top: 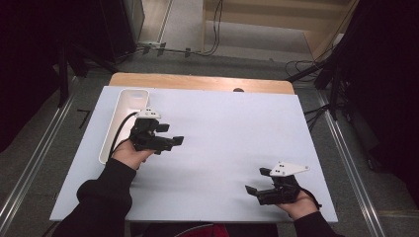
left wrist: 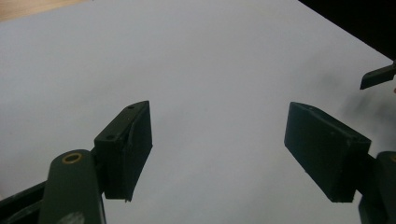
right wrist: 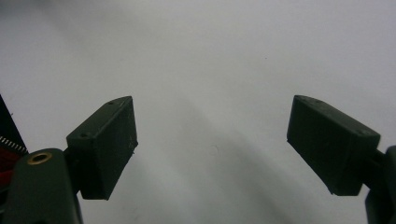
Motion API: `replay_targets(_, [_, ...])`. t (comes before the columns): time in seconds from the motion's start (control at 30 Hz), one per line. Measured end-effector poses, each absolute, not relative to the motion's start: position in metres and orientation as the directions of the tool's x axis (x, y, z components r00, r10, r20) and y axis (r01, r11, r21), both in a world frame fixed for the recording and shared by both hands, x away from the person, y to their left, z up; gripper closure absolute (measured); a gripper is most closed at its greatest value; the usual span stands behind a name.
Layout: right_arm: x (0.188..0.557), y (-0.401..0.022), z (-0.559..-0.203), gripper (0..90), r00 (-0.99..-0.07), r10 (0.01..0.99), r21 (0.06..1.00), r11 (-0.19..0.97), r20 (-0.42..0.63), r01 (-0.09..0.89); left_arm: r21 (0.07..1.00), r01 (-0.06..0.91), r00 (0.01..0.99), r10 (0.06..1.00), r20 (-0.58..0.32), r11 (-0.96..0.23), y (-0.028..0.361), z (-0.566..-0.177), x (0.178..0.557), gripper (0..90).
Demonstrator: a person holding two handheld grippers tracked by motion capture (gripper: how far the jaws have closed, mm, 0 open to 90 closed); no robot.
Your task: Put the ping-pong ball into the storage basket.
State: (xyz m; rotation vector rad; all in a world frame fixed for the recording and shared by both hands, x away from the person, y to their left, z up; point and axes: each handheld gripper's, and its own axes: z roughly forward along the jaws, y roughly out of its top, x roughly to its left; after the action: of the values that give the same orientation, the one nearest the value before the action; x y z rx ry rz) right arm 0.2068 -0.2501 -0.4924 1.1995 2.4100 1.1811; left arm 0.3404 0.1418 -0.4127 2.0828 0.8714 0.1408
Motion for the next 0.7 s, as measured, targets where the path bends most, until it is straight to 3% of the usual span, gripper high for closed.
replay_targets(0.7, [0.206, -0.249, -0.493, 14.7, -0.652, 0.74, 0.73, 0.354, 0.165, 0.585, 0.759, 0.488, 0.789, 0.589, -0.173, -0.431, 0.137, -0.424, 0.316, 23.8])
